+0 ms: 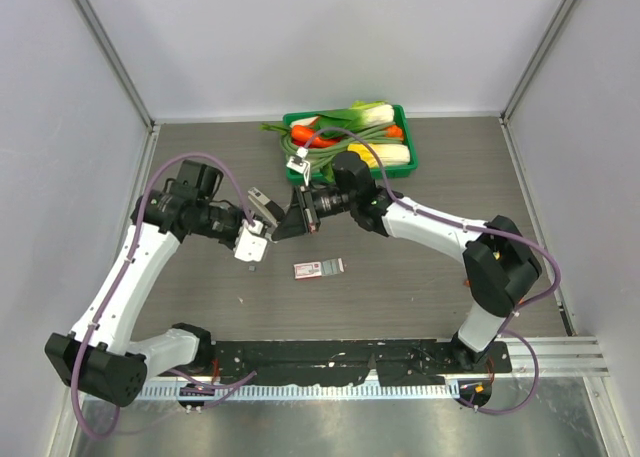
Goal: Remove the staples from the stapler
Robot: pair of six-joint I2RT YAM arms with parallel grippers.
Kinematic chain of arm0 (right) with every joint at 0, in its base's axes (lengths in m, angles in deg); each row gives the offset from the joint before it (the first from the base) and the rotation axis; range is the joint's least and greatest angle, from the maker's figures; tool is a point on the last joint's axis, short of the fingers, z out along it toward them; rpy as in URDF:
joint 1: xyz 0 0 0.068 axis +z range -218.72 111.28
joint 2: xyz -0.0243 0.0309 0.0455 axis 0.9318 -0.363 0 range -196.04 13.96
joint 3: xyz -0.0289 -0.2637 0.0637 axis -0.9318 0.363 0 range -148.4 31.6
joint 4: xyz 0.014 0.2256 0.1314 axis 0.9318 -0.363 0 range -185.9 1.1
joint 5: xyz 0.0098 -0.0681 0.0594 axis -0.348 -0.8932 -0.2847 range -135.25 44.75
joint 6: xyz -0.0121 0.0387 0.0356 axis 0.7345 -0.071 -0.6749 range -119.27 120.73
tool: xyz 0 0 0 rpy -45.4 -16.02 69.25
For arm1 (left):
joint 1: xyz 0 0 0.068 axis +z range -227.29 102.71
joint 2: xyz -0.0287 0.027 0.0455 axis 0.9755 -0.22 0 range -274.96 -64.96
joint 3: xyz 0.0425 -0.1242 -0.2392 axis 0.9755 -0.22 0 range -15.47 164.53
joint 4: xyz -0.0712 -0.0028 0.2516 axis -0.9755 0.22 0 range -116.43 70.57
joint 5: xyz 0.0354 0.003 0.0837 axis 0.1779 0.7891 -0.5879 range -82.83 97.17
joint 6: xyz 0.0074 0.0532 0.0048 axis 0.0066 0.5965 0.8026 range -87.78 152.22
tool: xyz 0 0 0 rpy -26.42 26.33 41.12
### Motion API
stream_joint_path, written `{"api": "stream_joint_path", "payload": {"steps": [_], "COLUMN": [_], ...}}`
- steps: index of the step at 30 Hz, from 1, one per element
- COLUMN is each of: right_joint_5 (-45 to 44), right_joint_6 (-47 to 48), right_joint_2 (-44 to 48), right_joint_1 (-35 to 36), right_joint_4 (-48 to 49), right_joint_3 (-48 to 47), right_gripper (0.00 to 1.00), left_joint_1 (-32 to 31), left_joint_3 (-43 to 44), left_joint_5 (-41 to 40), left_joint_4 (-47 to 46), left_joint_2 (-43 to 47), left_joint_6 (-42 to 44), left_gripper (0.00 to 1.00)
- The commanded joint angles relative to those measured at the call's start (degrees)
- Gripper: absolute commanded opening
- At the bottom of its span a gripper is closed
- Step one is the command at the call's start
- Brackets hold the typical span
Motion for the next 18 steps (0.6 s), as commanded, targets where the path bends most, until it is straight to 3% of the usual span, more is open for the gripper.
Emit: {"api": "stream_joint_path", "payload": {"steps": [1, 5, 11, 14, 18], "right_joint_5": [1.51, 2.13, 2.31, 1.08, -0.68], "right_joint_6": [0.48, -0.39, -2.59, -2.94, -2.68], "right_joint_2": [-0.15, -0.68, -2.08, -2.09, 0.19], "right_joint_1": [0.31, 0.31, 0.13, -0.66, -2.68], "right_joint_4": [0.63, 1.60, 3.62, 4.23, 6.34], "right_joint_3": [-2.70, -2.88, -3.41, -3.15, -1.83], "right_gripper": [0.02, 0.02, 0.02, 0.19, 0.44], "left_joint_1": [-0.52, -0.79, -1.05, -0.96, -0.96], "left_joint_3": [2.10, 1.66, 1.66, 1.22, 0.52], "left_joint_5": [0.59, -0.21, -0.29, -0.47, -0.91], "left_joint_4": [1.68, 3.18, 4.58, 4.32, 0.03], "left_joint_2": [-0.01, 0.17, 0.26, 0.26, -0.53], "left_joint_6": [2.28, 4.66, 5.80, 4.49, -4.98], "left_gripper": [0.33, 0.31, 0.15, 0.00, 0.00]}}
